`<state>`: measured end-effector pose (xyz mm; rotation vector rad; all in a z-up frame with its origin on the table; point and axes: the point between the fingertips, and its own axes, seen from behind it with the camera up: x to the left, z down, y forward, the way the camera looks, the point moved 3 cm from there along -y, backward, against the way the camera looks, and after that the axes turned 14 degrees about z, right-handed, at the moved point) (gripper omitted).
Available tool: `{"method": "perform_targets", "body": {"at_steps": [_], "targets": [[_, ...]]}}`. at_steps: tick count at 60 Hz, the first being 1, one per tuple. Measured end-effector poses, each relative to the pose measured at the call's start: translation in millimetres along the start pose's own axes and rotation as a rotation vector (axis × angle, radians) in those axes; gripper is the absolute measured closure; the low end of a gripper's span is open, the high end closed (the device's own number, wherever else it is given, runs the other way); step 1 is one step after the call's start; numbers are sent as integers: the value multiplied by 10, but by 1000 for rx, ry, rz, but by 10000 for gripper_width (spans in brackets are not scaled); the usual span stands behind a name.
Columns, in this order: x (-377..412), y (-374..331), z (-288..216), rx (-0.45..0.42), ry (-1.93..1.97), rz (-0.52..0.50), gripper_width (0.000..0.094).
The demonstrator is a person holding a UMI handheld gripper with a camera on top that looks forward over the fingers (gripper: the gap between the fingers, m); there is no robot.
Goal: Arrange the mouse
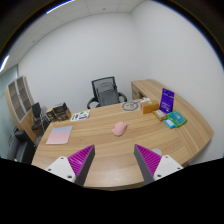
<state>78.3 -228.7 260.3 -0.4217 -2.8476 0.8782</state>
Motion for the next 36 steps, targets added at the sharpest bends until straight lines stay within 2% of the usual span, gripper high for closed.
{"method": "perform_targets", "body": {"at_steps": [7, 23, 36], "targets": [[205, 353, 89, -18, 28, 35, 110], [208, 1578, 290, 46, 44, 113, 113], [318, 2794, 205, 45, 5, 85, 110]]}}
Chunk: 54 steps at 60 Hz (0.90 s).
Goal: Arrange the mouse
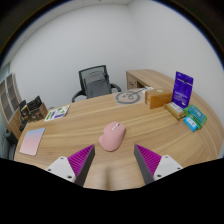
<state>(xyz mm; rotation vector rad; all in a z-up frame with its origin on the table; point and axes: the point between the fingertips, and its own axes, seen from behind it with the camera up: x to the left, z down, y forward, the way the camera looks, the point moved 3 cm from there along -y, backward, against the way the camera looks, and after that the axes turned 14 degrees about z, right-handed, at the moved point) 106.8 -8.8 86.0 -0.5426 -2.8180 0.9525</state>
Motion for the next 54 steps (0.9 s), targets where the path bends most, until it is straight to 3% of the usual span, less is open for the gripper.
{"method": "perform_targets", "body": {"at_steps": [23, 43, 49, 52, 54], "targets": [[361, 1209, -37, 106, -81, -76, 112], [545, 1505, -221, 83, -170, -115, 121], [549, 1558, -237, 74, -200, -108, 226], [511, 1582, -240, 70, -212, -92, 360], [503, 1582, -239, 69, -211, -90, 365]]}}
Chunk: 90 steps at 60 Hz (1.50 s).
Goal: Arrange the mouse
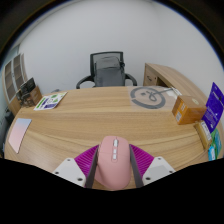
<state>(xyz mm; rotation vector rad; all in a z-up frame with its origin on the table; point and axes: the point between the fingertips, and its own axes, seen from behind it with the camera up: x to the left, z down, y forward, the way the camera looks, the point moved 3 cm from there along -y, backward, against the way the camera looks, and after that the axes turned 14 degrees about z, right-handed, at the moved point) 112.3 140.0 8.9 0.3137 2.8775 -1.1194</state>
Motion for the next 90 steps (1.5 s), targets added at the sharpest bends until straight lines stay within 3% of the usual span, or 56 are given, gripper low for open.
{"method": "perform_targets", "body": {"at_steps": [13, 27, 36, 49, 61, 70, 81, 90], "targets": [[-35, -8, 13, -7, 12, 29, 501], [186, -281, -92, -9, 37, 55, 511], [1114, -746, -371, -66, -7, -16, 509], [3193, -1255, -447, -110, -25, -110, 510], [4641, -1290, -282, -74, -13, -63, 512], [5071, -1130, -202, -50, -75, -9, 512], [5284, -939, 54, 63, -123, 8, 503], [5287, -908, 34, 65, -124, 28, 457]]}}
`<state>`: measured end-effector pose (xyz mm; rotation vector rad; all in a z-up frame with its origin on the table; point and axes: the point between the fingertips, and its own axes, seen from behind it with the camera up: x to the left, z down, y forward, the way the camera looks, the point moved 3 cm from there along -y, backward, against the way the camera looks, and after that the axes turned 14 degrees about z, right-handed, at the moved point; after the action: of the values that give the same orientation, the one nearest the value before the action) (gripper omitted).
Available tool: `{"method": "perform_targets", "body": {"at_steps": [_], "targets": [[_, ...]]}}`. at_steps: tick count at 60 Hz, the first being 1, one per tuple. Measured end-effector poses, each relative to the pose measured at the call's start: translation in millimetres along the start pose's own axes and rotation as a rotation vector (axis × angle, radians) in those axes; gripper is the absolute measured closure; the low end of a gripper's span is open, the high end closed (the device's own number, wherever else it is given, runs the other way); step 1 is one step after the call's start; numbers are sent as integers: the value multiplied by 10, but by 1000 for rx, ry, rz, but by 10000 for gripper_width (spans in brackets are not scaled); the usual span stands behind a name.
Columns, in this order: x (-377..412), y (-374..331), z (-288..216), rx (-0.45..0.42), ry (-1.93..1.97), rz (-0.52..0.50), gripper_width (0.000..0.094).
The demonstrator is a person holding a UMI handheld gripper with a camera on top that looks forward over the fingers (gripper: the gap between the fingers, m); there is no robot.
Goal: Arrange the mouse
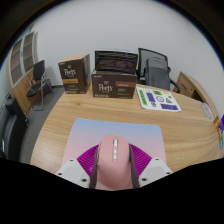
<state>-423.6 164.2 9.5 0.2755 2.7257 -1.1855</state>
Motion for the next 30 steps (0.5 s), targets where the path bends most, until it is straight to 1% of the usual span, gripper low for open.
{"method": "perform_targets", "body": {"at_steps": [6, 7, 10, 11, 14, 19, 30], "targets": [[-6, -1, 21, 40, 35, -17, 365], [-7, -11, 27, 46, 41, -23, 324], [-49, -55, 23, 45, 51, -27, 131], [-66, -76, 19, 36, 53, -27, 82], [-112, -150, 35, 11, 44, -27, 103], [-234, -337, 161, 0, 30, -18, 93], [-441, -1188, 447, -67, 48, -103, 95]]}}
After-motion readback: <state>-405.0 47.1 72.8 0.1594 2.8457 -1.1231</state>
